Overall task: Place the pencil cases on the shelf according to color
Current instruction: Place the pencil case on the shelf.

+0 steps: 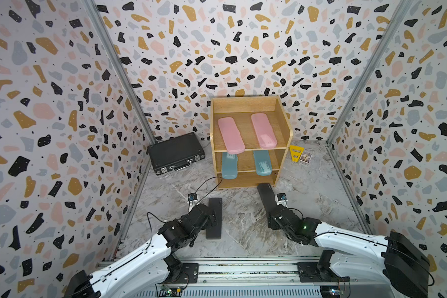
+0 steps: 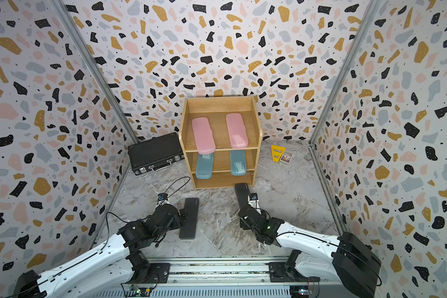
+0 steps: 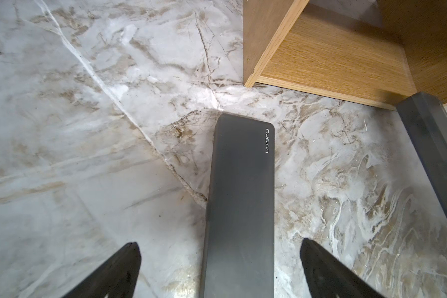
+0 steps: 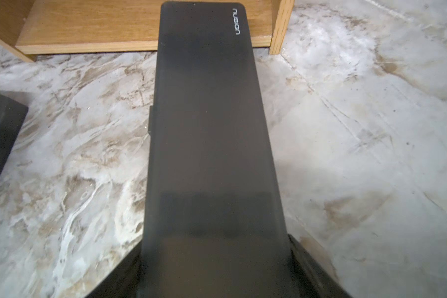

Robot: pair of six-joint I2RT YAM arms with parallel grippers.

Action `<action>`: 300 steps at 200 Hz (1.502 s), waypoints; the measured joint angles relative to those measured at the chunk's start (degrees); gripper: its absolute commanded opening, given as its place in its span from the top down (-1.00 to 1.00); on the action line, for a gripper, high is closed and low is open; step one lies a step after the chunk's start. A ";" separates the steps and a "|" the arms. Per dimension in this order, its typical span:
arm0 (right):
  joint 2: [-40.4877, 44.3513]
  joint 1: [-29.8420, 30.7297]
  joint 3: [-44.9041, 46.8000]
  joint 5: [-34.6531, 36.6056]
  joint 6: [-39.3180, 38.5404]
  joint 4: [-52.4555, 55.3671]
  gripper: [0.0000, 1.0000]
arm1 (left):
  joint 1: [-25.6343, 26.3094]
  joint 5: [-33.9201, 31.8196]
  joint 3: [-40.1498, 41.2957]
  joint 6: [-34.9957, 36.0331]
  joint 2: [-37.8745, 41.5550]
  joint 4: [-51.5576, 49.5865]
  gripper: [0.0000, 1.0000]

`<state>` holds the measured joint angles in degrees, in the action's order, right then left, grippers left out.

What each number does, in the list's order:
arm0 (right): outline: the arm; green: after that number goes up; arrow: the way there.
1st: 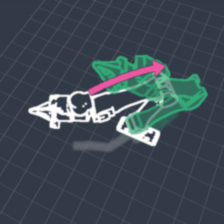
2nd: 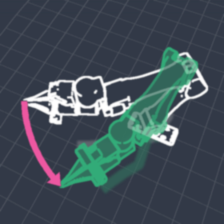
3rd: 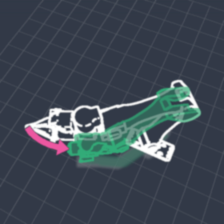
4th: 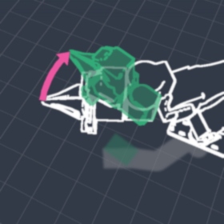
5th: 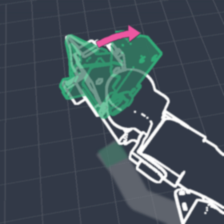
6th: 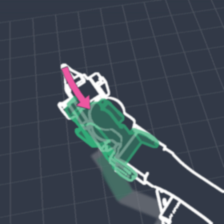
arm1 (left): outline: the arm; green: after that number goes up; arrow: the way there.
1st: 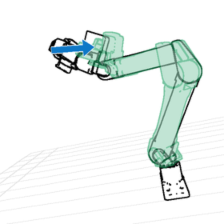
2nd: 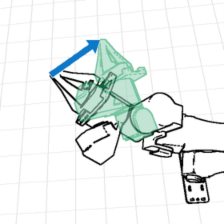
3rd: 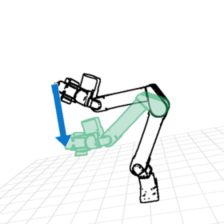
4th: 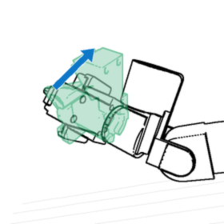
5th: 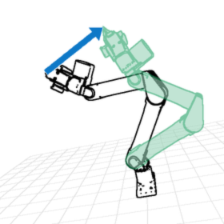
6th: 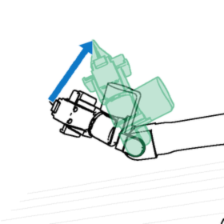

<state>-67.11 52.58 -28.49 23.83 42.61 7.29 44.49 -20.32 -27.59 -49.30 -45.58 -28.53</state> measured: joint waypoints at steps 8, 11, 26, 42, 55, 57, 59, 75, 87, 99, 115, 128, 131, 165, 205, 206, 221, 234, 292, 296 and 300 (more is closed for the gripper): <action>-1.29 -0.66 -0.55 -0.22 -0.22 -0.92 0.31 | 0.00 0.11 0.13 0.00 0.00 0.31 -0.99; -1.75 -0.87 -0.81 -0.24 -0.26 -1.20 0.32 | 0.00 0.13 0.15 0.00 -0.02 0.35 -0.99; -4.98 -2.03 -2.49 -0.63 -0.63 -2.84 0.33 | -0.02 0.31 0.24 0.00 -0.17 0.57 -0.99; -8.37 -3.15 -4.72 -1.18 -0.90 -4.33 0.35 | 0.00 0.42 0.24 0.00 -0.42 0.98 -0.99; -10.91 -3.98 -6.54 -1.53 -0.92 -5.44 0.36 | 0.00 0.66 0.24 0.00 -0.76 1.60 -0.99; -11.13 -4.07 -6.69 -1.55 -0.92 -5.55 0.36 | 0.00 0.74 0.24 0.00 -0.83 1.68 -0.99; -11.52 -4.22 -6.95 -1.57 -0.92 -5.77 0.36 | 0.00 0.79 0.24 0.00 -0.92 1.81 -0.99; -14.10 -5.53 -8.72 -2.14 -0.87 -7.10 0.36 | 0.00 1.14 0.26 -0.02 -1.51 2.69 -0.99; -16.04 -6.60 -9.99 -2.56 -0.85 -7.80 0.36 | 0.00 1.42 0.44 -0.02 -2.12 3.76 -0.99; -18.16 -7.54 -11.41 -2.84 -0.85 -8.59 0.34 | 0.00 1.75 0.66 -0.02 -3.02 4.66 -0.99; -20.83 -8.33 -13.40 -3.10 -0.85 -9.53 0.26 | -0.02 2.08 0.81 -0.02 -4.39 5.66 -0.99; -22.69 -8.81 -14.95 -3.15 -0.81 -9.97 0.09 | -0.02 2.34 0.83 0.00 -5.62 6.67 -0.99; -23.17 -8.90 -15.37 -3.15 -0.79 -10.08 0.03 | -0.02 2.40 0.83 0.00 -5.86 6.88 -0.99; -26.16 -9.22 -17.86 -3.26 -0.57 -10.75 -0.45 | -0.02 3.30 0.83 0.00 -7.91 8.85 -0.99; -26.95 -9.31 -18.21 -3.26 -0.17 -10.64 -0.70 | -0.02 3.52 0.85 0.02 -8.35 9.86 -0.99; -26.93 -9.31 -18.23 -3.26 -0.15 -10.64 -0.70 | -0.02 3.52 0.85 0.02 -8.35 9.86 -0.99; -26.93 -9.35 -18.51 -3.28 0.04 -10.40 -0.79 | -0.02 3.54 0.94 0.02 -8.33 10.08 -0.99; -26.93 -9.35 -18.62 -3.30 0.22 -10.38 -0.84 | -0.02 3.56 1.09 0.02 -8.31 10.32 -0.99; -22.97 -9.35 -18.45 -4.87 0.42 -8.13 -0.77 | -0.02 3.58 1.57 0.02 -6.58 10.19 -0.99; -22.29 -9.35 -18.27 -5.09 0.42 -8.07 -0.76 | -0.02 3.58 1.60 0.02 -6.43 10.16 -0.99; -21.44 -9.35 -17.97 -5.29 0.39 -8.00 -0.76 | -0.02 3.56 1.60 0.02 -6.19 10.08 -0.99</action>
<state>-88.55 43.22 -46.46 18.55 43.00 -0.71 44.47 -16.75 -26.00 -49.28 -51.77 -18.46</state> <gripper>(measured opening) 0.887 0.993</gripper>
